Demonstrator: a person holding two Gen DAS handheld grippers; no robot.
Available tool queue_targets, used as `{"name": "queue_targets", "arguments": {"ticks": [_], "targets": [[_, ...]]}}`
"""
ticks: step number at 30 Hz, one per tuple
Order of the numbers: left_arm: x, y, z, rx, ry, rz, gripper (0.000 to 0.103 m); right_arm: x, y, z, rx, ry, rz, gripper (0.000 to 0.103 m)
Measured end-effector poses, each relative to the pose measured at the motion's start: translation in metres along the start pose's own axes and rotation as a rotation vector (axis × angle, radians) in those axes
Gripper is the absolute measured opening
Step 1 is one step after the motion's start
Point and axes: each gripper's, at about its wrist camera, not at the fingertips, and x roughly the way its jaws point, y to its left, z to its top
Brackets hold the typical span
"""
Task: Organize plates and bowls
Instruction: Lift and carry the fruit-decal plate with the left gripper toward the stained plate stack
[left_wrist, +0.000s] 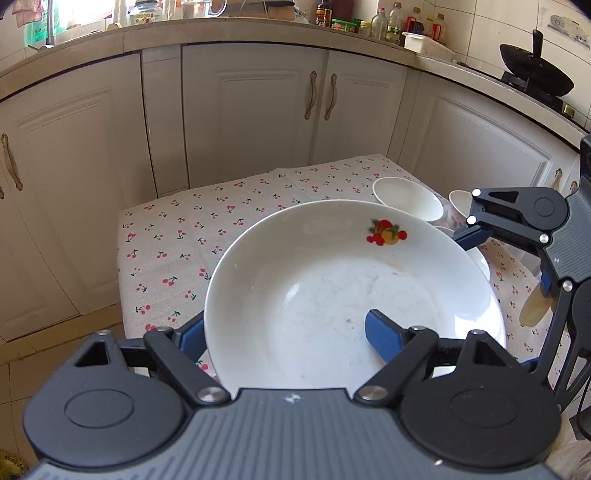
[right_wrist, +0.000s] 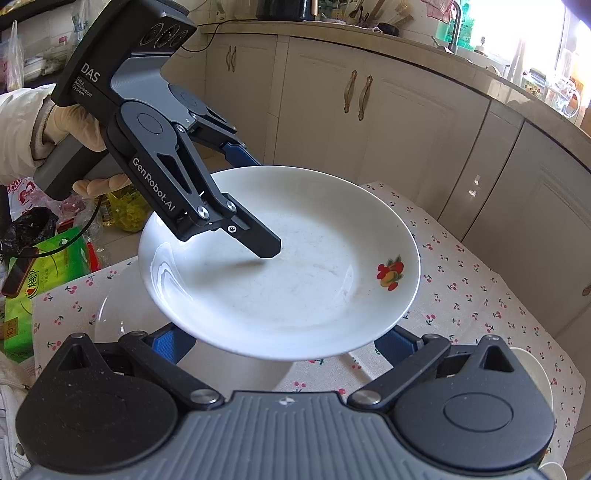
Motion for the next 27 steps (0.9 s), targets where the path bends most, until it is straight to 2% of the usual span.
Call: {"name": "queue_targets", "arguments": {"ticks": [12,27], "targets": [[-0.026,-0.02,-0.027,-0.003,-0.007,-0.004,0.087,-0.02,0.036,-0.017,0.013,-0.008,0.002,0.103],[-0.012,-0.021,-0.062,-0.027,0.067,-0.029,0.087,-0.008,0.059,-0.041,0.041,0.052,0.027,0.103]]}}
